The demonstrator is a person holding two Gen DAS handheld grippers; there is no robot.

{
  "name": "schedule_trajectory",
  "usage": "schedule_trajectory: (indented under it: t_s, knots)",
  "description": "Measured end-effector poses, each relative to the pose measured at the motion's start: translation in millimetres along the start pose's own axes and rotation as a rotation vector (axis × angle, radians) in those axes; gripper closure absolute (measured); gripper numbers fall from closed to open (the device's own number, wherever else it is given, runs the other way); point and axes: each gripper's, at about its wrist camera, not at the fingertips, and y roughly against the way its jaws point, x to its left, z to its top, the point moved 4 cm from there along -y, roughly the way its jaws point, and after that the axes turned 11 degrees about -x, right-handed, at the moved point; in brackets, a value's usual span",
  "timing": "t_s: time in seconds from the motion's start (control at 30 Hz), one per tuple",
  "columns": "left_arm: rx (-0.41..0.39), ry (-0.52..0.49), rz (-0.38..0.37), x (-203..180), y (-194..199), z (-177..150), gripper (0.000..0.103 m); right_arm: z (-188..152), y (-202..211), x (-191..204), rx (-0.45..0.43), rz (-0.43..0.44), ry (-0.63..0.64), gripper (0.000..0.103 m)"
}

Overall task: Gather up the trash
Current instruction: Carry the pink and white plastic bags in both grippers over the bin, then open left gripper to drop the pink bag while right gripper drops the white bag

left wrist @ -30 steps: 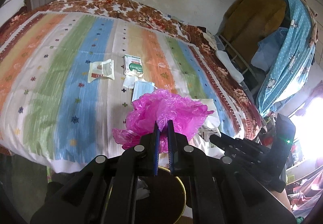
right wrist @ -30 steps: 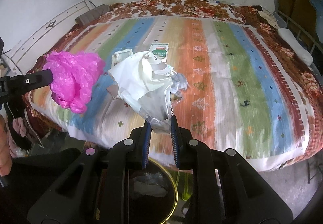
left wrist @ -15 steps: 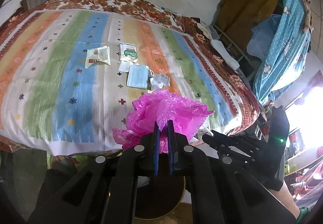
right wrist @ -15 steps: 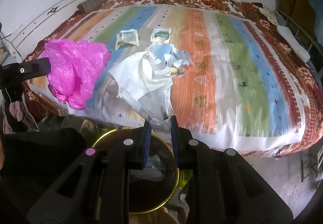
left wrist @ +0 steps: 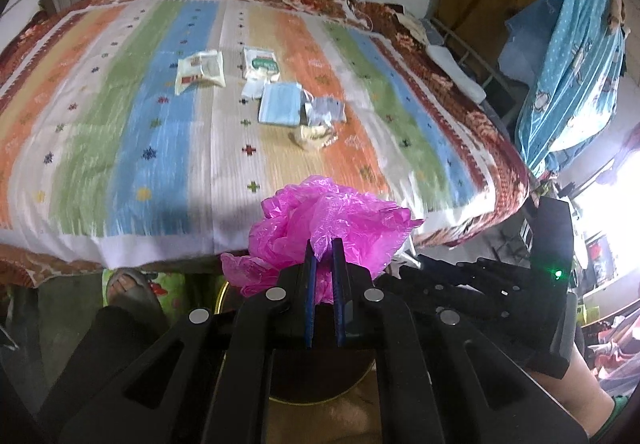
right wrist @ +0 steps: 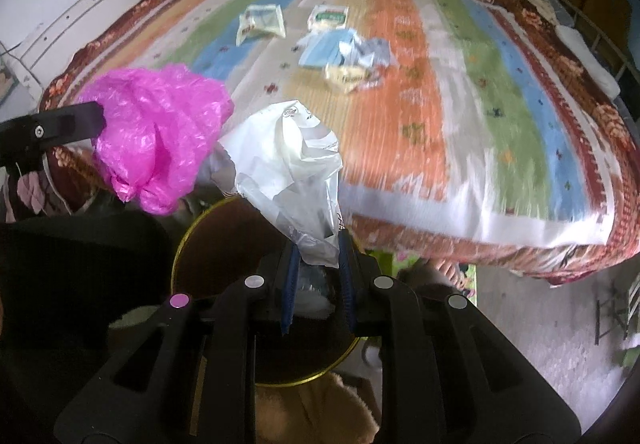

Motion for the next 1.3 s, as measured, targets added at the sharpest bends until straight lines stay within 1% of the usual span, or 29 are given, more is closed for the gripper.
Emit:
schedule_trajectory:
  t_s: [0.3,0.4,0.5,0.57,0.7,0.8,1.0,1.23,1.3]
  knots:
    - [0.067,0.004,0.034,1,-11,-26,0.097,-25,-10,5,0.079,-0.007,-0.011,0.085]
    - [0.098,0.003,0.06,2,-19,-37,0.097,-33,-15,5,0.109,-0.004,-0.025,0.085]
    - [0.13,0.013,0.067,3,-26,-44,0.097,-43,-23,6,0.152,-0.002,-0.043,0.085]
    - [0.148,0.012,0.09,5,-31,-49,0.097,-47,-27,6,0.172,-0.002,-0.05,0.085]
    - [0.194,0.041,0.106,10,-40,-59,0.096,-54,-37,4,0.215,-0.003,-0.075,0.085]
    - [0.238,0.091,0.089,15,-48,-67,0.096,-60,-44,4,0.247,-0.002,-0.089,0.085]
    - [0.267,0.11,0.12,22,-58,-74,0.096,-68,-55,4,0.297,-0.009,-0.096,0.085]
    - [0.306,0.112,0.125,24,-68,-81,0.096,-75,-65,1,0.34,-0.011,-0.122,0.085]
    - [0.312,0.124,0.125,25,-72,-81,0.096,-77,-68,2,0.352,0.002,-0.143,0.083]
